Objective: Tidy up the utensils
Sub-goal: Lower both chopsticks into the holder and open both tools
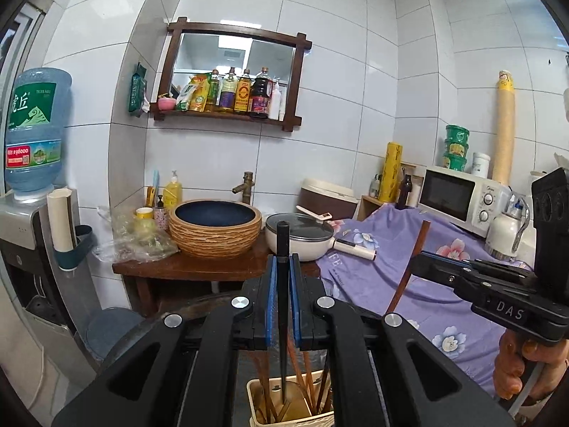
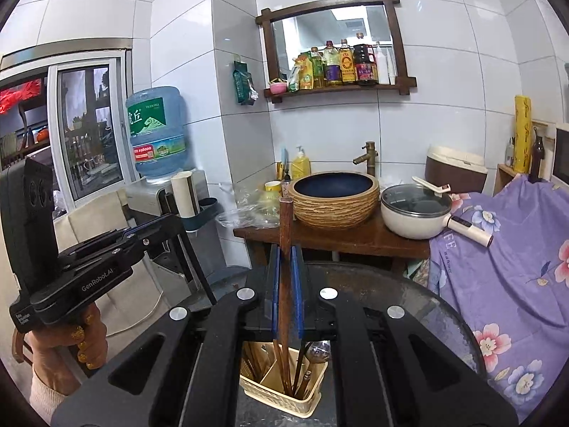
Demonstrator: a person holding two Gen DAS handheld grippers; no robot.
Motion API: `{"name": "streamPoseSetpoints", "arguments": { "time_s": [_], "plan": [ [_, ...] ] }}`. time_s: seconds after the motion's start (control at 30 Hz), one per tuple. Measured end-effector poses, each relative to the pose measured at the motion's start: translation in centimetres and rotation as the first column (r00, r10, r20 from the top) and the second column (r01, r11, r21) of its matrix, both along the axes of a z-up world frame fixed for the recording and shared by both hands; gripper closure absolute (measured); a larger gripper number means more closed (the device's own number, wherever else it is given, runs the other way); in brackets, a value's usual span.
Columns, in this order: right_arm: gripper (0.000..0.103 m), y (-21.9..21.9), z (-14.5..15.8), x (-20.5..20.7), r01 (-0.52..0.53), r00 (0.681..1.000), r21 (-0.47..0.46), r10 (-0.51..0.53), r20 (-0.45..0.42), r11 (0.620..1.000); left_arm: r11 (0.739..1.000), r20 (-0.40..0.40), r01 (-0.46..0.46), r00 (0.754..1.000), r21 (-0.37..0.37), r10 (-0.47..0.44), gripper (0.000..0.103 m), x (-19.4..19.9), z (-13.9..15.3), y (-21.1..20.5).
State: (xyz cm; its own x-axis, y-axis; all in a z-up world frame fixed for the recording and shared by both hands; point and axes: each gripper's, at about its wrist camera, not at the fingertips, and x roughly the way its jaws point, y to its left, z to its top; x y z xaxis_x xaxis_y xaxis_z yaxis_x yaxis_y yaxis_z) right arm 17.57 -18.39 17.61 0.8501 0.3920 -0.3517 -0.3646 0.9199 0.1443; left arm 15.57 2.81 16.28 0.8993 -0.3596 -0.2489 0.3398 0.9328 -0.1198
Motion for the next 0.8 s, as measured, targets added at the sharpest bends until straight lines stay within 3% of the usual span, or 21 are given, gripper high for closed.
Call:
{"name": "streamPoseSetpoints", "arguments": {
  "time_s": [0.5,0.8],
  "plan": [
    [0.096,1.3,-9.6,2.2,0.033,0.994,-0.032,-0.036,-0.106,0.999,0.996,-0.144,-0.016,0.989,0.091,0.029,0.096,1.1,-8.9,-2.1],
    [0.096,2.1,-10.3,2.0,0.026,0.997,-0.068,-0.031,-0.074,0.997,0.992,-0.16,-0.023,0.986,0.12,0.042,0.096,1.2,-11.3,-2.8]
  ]
}}
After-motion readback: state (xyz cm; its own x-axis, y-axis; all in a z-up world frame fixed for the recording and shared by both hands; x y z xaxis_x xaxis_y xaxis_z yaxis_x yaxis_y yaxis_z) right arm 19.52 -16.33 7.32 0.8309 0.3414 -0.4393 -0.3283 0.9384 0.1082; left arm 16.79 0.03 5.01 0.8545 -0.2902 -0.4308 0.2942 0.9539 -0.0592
